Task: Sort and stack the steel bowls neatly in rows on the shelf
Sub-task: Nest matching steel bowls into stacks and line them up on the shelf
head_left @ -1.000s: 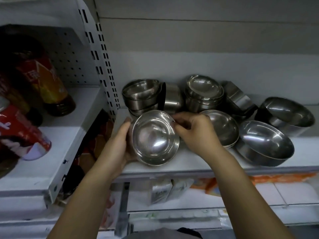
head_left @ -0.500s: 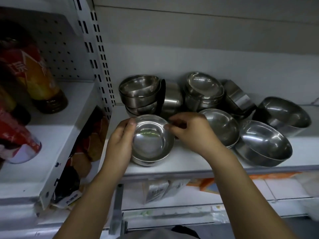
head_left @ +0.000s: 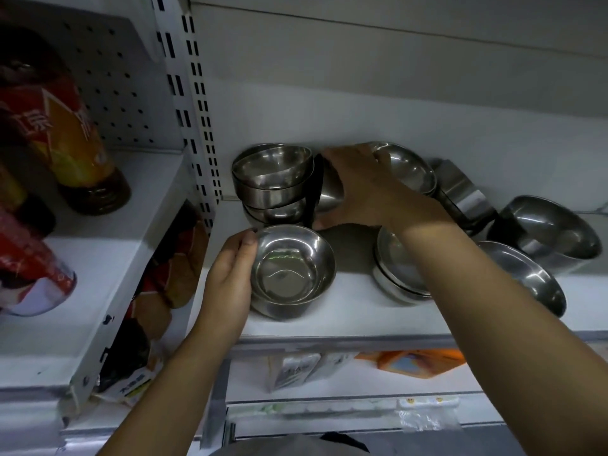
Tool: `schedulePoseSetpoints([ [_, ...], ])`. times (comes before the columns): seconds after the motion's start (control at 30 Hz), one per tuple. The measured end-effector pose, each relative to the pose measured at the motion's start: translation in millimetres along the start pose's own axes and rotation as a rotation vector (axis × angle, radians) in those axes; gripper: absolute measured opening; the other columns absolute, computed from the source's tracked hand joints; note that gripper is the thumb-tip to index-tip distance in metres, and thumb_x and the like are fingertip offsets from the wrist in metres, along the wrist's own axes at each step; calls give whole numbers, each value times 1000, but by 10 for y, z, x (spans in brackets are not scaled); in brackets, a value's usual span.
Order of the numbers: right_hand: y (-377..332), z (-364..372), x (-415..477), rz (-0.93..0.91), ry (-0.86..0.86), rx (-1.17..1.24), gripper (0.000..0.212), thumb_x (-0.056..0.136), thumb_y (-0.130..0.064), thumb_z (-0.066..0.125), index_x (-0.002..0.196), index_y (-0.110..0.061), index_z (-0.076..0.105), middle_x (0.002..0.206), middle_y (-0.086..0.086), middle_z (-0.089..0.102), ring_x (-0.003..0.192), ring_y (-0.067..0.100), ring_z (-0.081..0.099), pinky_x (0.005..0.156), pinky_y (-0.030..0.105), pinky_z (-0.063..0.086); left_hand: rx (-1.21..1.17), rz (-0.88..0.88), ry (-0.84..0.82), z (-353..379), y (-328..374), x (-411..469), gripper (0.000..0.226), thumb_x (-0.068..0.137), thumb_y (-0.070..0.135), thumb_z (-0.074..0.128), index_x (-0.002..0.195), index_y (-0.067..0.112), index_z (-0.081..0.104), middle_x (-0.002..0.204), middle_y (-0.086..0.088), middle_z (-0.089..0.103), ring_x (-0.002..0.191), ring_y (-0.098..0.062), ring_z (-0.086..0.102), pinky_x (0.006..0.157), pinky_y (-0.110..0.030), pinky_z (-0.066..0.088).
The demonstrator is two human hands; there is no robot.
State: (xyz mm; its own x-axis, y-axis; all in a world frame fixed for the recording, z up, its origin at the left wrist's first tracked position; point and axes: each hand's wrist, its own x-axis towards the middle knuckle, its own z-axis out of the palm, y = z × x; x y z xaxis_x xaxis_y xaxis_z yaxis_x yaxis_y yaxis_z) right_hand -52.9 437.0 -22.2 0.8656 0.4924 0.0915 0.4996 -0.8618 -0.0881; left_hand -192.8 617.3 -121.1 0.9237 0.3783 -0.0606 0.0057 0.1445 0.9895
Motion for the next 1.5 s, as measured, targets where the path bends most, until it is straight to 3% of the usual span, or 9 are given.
schedulePoseSetpoints([
  [0.23, 5, 57, 123, -37, -13, -47, 122, 52, -69, 85, 151, -22, 31, 148, 2, 45, 139, 27, 37, 114, 50, 17, 2, 11, -5, -6, -6, -1, 30, 108, 37, 43, 106, 33, 73, 103, 6, 78, 101, -11, 72, 89, -29, 51],
  [0.5, -9, -6, 152, -27, -17, -134, 109, 44, -77, 80, 133, -23, 48, 130, -1, 57, 125, 25, 46, 107, 50, 23, 8, 26, -22, -14, -14, -20, 34, 107, 40, 42, 112, 26, 72, 104, 6, 77, 100, -8, 71, 83, -24, 49],
  [0.7, 29, -41, 86, -31, -14, -19, 117, 43, -75, 81, 143, -29, 43, 137, -4, 54, 128, 22, 42, 107, 42, 17, 24, 29, -24, -11, -18, -13, 37, 107, 41, 41, 115, 23, 72, 102, 7, 77, 98, -8, 71, 80, -20, 49],
  [0.8, 29, -97, 48, -43, -16, 6, 110, 46, -71, 84, 140, -29, 45, 134, -4, 54, 126, 22, 43, 101, 37, 17, 18, 30, -11, -12, -27, -6, 36, 107, 42, 42, 114, 24, 72, 102, 7, 77, 100, -9, 71, 83, -24, 49],
  [0.93, -19, -216, 29, -45, -58, -2, 104, 49, -66, 88, 138, -27, 48, 129, -2, 56, 124, 23, 44, 104, 41, 23, 9, 20, -13, -10, -26, -5, 34, 107, 40, 42, 115, 27, 72, 106, 7, 78, 104, -10, 71, 87, -28, 51],
  [1.17, -107, -523, -23, -2, -211, -13, 113, 61, -60, 88, 152, -25, 32, 144, 5, 43, 133, 30, 33, 100, 34, 26, 4, 1, -10, -17, -47, 15, 36, 107, 41, 42, 115, 26, 73, 107, 1, 78, 106, -15, 72, 95, -35, 54],
  [1.37, -15, -666, -50, 30, -199, 81, 124, 53, -65, 89, 155, -34, 26, 152, -1, 37, 141, 32, 29, 114, 45, 32, 22, 7, -35, -29, -59, 19, 40, 107, 45, 39, 118, 26, 72, 108, 0, 78, 106, -15, 72, 95, -36, 53],
  [1.5, 71, -744, -124, 49, -171, 156, 127, 48, -70, 88, 154, -38, 26, 155, -7, 36, 142, 25, 34, 115, 46, 35, 21, -1, -37, -31, -80, 27, 40, 107, 47, 39, 119, 27, 72, 109, 0, 78, 108, -15, 71, 97, -37, 53],
])
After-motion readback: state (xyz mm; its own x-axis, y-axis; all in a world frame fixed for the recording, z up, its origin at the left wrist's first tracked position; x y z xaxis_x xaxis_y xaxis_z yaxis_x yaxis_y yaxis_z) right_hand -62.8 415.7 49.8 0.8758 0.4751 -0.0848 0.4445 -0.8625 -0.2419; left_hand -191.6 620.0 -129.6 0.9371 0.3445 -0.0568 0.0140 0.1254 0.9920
